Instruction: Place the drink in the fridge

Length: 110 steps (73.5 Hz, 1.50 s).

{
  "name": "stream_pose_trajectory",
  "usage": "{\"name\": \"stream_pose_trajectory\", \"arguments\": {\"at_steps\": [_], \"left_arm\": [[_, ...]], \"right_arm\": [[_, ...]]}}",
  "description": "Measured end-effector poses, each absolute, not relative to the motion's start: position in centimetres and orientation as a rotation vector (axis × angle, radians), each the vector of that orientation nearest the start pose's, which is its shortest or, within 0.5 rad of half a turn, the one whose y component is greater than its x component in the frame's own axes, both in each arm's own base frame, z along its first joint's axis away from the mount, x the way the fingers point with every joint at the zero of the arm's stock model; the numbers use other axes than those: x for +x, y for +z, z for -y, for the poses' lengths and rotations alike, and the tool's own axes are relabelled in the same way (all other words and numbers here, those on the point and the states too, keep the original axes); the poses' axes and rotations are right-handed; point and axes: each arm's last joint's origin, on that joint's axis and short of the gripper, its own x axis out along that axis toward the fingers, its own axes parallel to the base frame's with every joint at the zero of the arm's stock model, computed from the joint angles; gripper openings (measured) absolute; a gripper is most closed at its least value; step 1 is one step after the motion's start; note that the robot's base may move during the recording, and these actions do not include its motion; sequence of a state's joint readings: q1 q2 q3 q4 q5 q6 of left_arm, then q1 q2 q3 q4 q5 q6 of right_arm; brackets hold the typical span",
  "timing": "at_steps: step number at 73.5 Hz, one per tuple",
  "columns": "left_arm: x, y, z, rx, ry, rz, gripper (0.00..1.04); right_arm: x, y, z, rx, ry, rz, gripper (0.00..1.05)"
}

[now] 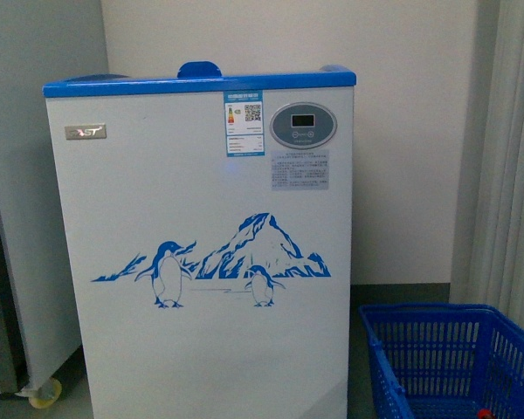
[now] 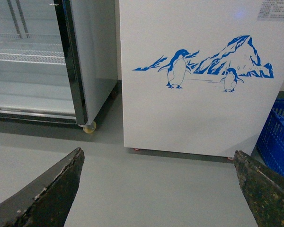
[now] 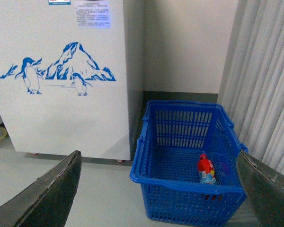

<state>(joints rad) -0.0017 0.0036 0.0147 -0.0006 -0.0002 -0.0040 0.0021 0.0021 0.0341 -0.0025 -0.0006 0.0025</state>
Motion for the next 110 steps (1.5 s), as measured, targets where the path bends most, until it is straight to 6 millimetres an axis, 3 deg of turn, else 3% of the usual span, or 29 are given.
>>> {"name": "stream_pose_trajectory", "arguments": {"at_steps": [110], "left_arm": [[9.70, 16.82, 0.02, -0.004, -0.002, 0.011, 0.97]], "right_arm": [[9.56, 17.47, -0.02, 0.003, 0.003, 0.030, 0.98]]}}
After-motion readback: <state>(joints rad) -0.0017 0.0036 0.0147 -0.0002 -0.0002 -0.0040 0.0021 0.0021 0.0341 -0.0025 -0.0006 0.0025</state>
